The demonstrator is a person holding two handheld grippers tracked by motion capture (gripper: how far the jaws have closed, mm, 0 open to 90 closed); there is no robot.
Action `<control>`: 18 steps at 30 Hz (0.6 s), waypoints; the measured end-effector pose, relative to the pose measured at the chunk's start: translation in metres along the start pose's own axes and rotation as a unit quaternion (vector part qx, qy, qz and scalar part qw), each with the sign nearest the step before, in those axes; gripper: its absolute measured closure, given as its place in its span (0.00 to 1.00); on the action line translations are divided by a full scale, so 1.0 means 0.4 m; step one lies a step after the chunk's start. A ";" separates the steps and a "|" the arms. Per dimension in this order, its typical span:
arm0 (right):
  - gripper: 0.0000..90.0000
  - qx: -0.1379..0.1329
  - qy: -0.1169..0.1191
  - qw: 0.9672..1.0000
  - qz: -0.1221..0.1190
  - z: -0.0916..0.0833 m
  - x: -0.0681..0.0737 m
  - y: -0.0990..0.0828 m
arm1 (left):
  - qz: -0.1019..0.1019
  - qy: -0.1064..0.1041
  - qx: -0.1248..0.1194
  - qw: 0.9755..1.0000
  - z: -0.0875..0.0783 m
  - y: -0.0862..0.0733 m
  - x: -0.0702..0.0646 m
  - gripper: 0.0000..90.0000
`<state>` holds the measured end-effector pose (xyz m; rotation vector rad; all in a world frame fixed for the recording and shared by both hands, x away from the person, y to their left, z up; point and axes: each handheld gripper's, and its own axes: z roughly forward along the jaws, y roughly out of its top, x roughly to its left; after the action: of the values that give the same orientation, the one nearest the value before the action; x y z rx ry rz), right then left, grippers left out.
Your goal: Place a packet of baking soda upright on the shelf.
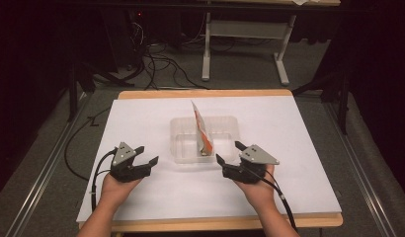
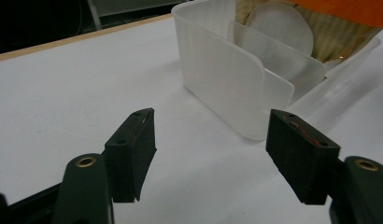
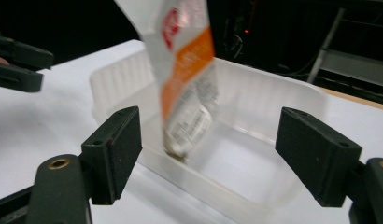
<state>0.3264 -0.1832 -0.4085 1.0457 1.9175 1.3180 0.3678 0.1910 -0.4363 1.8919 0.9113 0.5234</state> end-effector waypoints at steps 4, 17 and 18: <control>0.26 0.004 -0.016 1.000 0.007 -0.044 -0.039 -0.015 | 0.001 0.000 0.002 1.000 0.001 0.000 -0.002 0.37; 0.30 0.038 -0.115 0.991 0.054 -0.240 -0.239 -0.140 | 0.010 -0.002 0.021 1.000 0.012 -0.005 -0.011 0.37; 0.30 0.048 -0.118 0.990 0.052 -0.242 -0.245 -0.151 | 0.011 -0.003 0.023 1.000 0.015 -0.005 -0.014 0.37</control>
<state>0.2829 -0.3259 -0.4290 1.3043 1.7814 1.1099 0.3674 0.1838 -0.4409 1.9459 0.9059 0.5145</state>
